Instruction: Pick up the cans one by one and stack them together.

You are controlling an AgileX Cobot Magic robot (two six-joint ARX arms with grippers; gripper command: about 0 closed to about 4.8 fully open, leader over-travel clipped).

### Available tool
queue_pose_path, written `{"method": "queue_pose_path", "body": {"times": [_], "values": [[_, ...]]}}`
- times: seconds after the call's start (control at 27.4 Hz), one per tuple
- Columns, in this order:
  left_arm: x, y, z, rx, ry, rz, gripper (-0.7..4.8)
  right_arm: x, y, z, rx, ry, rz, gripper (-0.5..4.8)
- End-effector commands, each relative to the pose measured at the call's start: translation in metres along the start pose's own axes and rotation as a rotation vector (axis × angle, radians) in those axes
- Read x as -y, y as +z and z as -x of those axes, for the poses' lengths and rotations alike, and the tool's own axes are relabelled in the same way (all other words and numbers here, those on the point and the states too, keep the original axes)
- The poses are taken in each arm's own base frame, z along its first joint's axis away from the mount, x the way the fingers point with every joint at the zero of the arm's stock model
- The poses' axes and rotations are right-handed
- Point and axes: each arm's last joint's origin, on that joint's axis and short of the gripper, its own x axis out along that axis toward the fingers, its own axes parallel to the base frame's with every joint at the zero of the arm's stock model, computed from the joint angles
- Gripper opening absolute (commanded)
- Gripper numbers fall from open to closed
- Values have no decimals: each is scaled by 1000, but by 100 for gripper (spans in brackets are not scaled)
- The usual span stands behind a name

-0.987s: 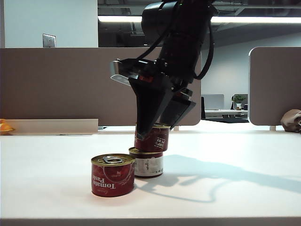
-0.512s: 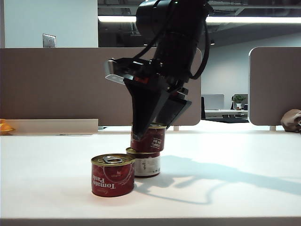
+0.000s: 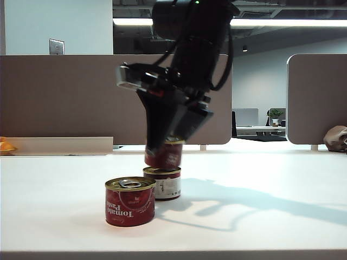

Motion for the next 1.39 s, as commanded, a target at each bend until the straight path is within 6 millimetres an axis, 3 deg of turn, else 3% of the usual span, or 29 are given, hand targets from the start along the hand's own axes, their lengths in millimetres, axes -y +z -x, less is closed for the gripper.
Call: {"method": "queue_pose_path", "body": {"times": [0.04,0.37,0.73,0.8,0.91,1.06,1.1,1.13,1.21,1.24,1.32,1.35,1.39], "values": [[1,2,1,13,2,-10,-5,2,14,14,74,-25,16,237],[1,1,1,13,2,-8,-5,3,9,-3,-20,-16,4,238],[1,2,1,14,4,-8,-5,2,5,-7,-57,29,-5,238],[1,2,1,14,4,-8,-5,1,5,-7,-57,29,-4,252],[1,2,1,14,4,-8,-5,2,5,-7,-58,25,-5,383],[1,2,1,14,4,-9,0,1,6,-4,-52,19,-14,393],[1,2,1,14,3,-9,11,1,6,-1,-45,17,-14,402],[1,2,1,19,1,-11,62,0,7,4,-33,14,-21,402],[0,4,1,37,2,-20,76,-5,8,22,12,3,-40,398],[0,5,1,45,3,-25,78,-6,9,31,34,-6,-57,376],[0,13,-2,72,-57,-23,85,-14,5,72,119,-17,-92,62],[-1,16,-5,73,-71,-17,85,-17,4,86,151,-25,-88,19],[-2,19,-8,68,-81,-17,86,-19,2,98,179,-31,-86,18]]}}
